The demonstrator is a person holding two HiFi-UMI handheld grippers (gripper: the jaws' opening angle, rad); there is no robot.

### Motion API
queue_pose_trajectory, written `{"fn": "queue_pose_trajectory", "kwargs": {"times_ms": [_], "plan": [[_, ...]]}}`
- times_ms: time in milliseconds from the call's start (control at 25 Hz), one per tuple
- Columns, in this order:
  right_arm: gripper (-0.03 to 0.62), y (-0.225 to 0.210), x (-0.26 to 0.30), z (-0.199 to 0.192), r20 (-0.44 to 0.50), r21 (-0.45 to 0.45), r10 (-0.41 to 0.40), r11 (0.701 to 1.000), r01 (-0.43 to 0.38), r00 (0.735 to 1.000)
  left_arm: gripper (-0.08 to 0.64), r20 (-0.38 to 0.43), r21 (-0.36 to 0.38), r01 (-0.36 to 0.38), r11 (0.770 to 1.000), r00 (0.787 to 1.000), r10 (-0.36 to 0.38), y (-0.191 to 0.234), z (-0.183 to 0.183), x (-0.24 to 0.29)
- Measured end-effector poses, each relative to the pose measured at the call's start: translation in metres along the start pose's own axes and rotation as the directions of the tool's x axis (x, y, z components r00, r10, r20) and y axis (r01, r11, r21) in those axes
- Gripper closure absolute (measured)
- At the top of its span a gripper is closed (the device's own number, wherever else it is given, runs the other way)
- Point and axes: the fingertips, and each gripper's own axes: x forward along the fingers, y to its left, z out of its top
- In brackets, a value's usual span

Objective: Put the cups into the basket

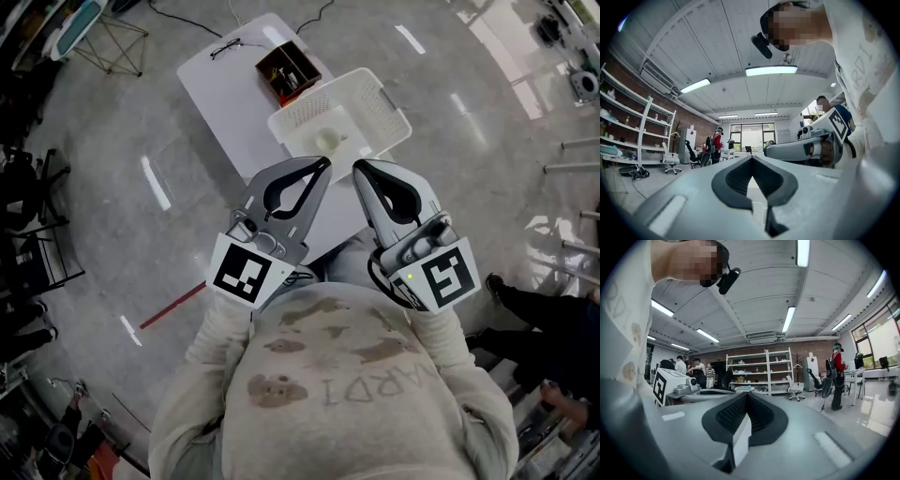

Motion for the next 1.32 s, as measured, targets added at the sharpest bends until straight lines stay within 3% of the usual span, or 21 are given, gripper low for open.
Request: {"fn": "queue_pose_trajectory", "kwargs": {"times_ms": [280,1320], "plan": [[0.565,0.023,-0.014,0.007,0.017,0.002,-0.037,0.999,0.037,0.999,0.56,0.015,-0.002,0.049,0.999,0.999,-0.049,-0.018,0.012,-0.015],[0.566,0.049,-0.025,0.022,0.03,-0.025,-0.044,0.999,0.044,0.999,0.56,0.045,0.032,0.066,0.997,0.997,-0.068,-0.035,0.034,-0.04]]}}
